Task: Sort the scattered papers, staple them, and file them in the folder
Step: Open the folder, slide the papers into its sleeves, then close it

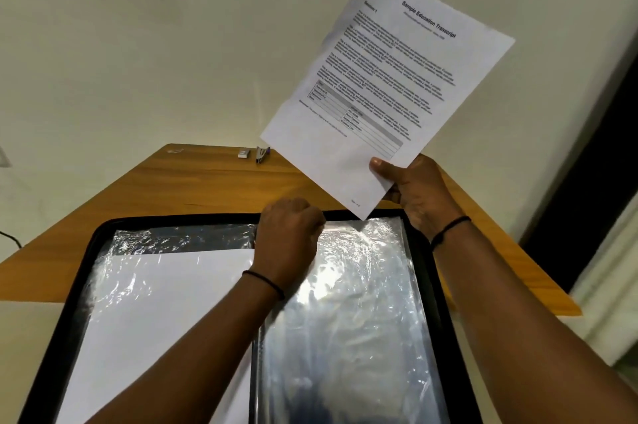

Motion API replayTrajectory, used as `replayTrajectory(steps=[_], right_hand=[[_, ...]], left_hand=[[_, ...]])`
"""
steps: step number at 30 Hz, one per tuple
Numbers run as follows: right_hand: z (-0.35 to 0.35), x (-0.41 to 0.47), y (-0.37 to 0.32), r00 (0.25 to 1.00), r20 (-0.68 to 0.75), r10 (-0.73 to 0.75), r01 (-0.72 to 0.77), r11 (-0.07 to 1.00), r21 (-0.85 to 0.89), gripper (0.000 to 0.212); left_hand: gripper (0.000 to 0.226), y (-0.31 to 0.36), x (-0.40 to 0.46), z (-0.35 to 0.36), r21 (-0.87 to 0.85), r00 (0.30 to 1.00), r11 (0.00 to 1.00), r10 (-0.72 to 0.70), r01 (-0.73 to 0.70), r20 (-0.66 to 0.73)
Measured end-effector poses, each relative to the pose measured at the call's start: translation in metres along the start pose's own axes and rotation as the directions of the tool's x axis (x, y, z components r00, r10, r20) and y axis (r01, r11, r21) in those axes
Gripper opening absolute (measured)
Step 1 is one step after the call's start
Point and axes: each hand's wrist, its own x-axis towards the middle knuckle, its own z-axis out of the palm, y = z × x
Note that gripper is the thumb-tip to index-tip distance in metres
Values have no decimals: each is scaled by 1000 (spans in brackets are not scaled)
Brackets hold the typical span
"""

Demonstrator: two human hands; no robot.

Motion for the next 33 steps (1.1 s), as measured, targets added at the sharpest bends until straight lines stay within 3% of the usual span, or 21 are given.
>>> replayTrajectory(steps=[4, 10, 19, 29, 33], right_hand=[[0, -3, -3, 1000, -4, -17, 17, 1000, -8, 33], [8, -1, -9, 1000, -16, -25, 25, 1000, 0, 30], [18, -6, -6, 997, 47, -63, 69, 985, -158, 29], [9, -16, -10, 998, 56, -39, 50, 979, -197, 37], [4, -15, -16, 997, 7, -74, 74, 975, -207, 34]], left_hand=[[12, 7, -9, -2, -24, 998, 999, 34, -35, -54], [9, 10, -7, -2, -145, 993, 983, 118, -114, 13], [11, 17, -6, 1, -157, 976, 964, 213, -217, -44], [5, 14, -2, -3, -18, 954, 954, 298, -299, -42], [20, 16, -8, 2, -19, 940, 948, 314, -319, -135]])
